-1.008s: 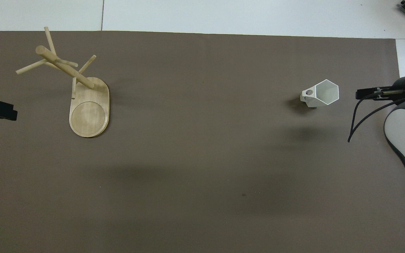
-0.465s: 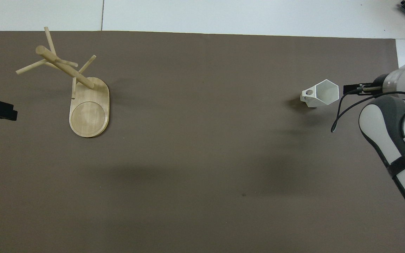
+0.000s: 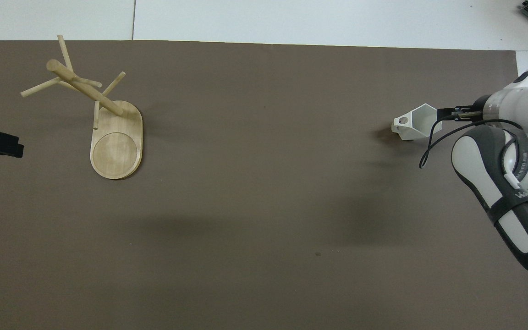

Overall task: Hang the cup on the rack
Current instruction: 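Move the right gripper toward the white hexagonal cup's rim, then grasp the white cup rim with the right gripper and lift it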

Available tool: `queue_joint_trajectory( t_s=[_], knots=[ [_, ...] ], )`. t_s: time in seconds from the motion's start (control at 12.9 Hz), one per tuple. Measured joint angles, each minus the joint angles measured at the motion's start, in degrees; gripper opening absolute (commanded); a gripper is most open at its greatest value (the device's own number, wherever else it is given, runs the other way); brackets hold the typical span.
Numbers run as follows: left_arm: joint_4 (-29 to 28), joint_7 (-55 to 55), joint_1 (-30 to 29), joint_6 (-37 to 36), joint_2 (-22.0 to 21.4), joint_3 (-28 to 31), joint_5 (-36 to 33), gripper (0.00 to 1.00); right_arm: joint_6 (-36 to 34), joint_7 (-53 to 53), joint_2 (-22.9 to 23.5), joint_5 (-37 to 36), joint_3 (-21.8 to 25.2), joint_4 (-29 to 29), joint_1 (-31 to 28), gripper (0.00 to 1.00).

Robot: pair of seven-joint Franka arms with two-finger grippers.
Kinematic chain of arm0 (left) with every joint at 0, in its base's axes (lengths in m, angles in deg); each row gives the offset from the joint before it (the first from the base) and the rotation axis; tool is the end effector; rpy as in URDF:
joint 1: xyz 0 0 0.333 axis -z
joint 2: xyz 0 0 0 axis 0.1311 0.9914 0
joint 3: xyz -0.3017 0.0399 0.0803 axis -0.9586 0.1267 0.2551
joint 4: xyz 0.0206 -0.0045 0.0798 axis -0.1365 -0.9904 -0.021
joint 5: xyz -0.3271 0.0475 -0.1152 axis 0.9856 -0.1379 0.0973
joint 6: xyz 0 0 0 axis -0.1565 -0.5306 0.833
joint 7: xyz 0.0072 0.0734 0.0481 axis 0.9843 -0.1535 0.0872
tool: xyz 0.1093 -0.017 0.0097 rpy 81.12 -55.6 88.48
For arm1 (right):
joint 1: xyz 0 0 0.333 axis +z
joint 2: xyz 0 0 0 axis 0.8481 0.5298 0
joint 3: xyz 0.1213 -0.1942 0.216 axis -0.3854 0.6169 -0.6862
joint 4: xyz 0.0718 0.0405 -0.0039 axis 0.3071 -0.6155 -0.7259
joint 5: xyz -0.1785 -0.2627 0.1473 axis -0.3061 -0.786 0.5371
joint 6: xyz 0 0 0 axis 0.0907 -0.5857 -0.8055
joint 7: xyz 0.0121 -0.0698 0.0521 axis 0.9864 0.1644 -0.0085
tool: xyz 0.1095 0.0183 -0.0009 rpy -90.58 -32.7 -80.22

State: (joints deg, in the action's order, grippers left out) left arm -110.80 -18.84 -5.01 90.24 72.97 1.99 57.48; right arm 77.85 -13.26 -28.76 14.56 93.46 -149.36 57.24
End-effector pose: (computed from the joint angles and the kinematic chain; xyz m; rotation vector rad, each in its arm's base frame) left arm 0.4973 -0.0141 0.6345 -3.1283 0.1526 -0.0268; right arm 0.6140 -0.0795 0.4035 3.0387 0.0392 0.4583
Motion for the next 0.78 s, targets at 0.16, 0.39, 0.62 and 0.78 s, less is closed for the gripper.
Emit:
queue_joint_trajectory(
  t_s=[0.16, 0.39, 0.62, 0.78],
  knots=[
    [0.0, 0.0, 0.0, -0.01, 0.0, -0.03, 0.0, 1.0, 0.64, 0.0, 0.72, 0.0, 0.0, 0.01, 0.08, 0.89],
    [0.0, 0.0, 0.01, -0.01, 0.0, -0.04, 0.0, 1.0, 0.82, 0.0, 0.89, 0.02, -0.22, 0.06, 0.59, 0.89],
    [0.0, 0.0, 0.01, -0.03, 0.0, -0.05, 0.0, 1.0, 0.82, 0.0, 1.19, 0.02, -0.57, 0.05, 0.86, 0.87],
    [0.0, 0.0, 0.01, -0.03, 0.0, -0.06, 0.0, 1.0, 1.01, 0.0, 1.75, 0.02, -0.71, 0.05, 1.02, 0.77]
  ],
)
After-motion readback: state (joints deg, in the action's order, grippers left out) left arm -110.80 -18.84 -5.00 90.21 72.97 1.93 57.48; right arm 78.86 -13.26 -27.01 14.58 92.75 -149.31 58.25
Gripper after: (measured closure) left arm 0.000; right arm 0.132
